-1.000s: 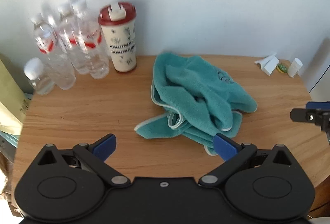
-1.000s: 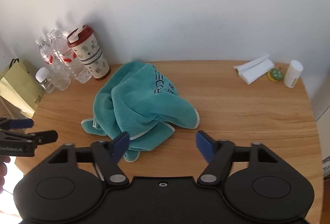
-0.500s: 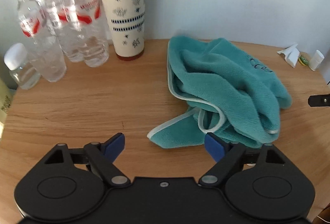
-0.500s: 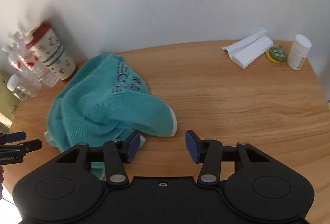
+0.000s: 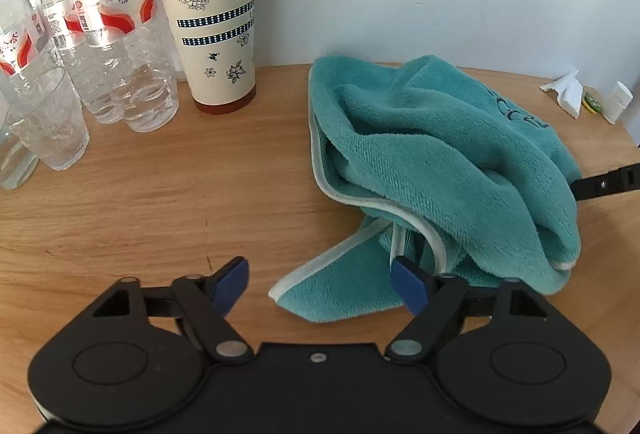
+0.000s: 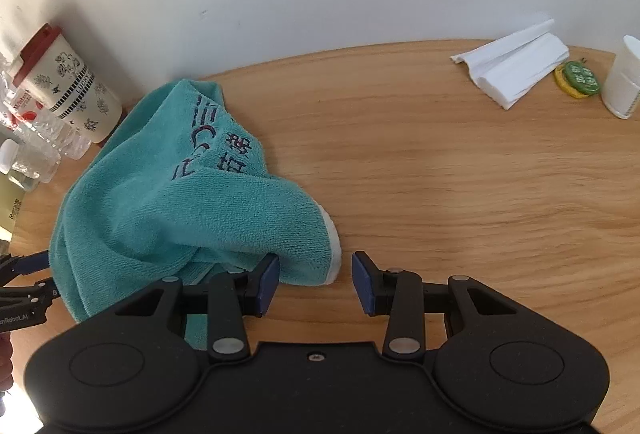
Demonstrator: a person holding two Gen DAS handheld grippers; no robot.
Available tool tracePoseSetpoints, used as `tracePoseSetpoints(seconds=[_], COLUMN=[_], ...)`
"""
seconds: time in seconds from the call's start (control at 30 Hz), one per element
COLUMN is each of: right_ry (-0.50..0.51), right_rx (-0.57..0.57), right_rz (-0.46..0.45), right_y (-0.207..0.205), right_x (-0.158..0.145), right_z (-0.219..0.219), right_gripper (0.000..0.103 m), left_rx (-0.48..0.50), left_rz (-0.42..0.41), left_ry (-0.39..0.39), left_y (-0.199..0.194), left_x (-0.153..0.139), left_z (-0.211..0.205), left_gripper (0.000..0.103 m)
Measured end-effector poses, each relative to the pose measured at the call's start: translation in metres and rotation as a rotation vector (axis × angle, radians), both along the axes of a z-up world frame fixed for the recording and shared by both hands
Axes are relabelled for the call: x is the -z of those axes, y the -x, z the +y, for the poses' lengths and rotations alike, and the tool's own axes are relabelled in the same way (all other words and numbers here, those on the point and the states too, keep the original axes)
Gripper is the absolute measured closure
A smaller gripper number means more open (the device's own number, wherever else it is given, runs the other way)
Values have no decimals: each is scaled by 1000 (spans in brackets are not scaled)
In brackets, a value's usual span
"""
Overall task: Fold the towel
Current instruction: 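Reach both grippers to the towel edges and close on them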
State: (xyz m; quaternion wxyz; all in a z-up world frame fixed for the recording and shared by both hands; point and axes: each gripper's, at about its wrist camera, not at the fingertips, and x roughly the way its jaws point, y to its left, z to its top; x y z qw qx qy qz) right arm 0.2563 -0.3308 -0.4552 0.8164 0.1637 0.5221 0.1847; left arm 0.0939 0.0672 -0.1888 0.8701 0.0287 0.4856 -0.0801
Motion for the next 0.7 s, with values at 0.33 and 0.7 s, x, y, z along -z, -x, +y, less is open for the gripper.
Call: tracePoseSetpoints(seconds=[0.33,0.7], right_ry=[-33,-100], right_rx=[-22,81], right_rz=[38,14], right_y=[-4,8], right_x=[7,-11], right_z=[2,-31], right_gripper=[89,92], left_rx=[46,97], left_rz=[26,19], left_ry=[8,49], left_y=[-6,-1], left_x=[11,1], left_z=[-9,-10], left_gripper=[58,94])
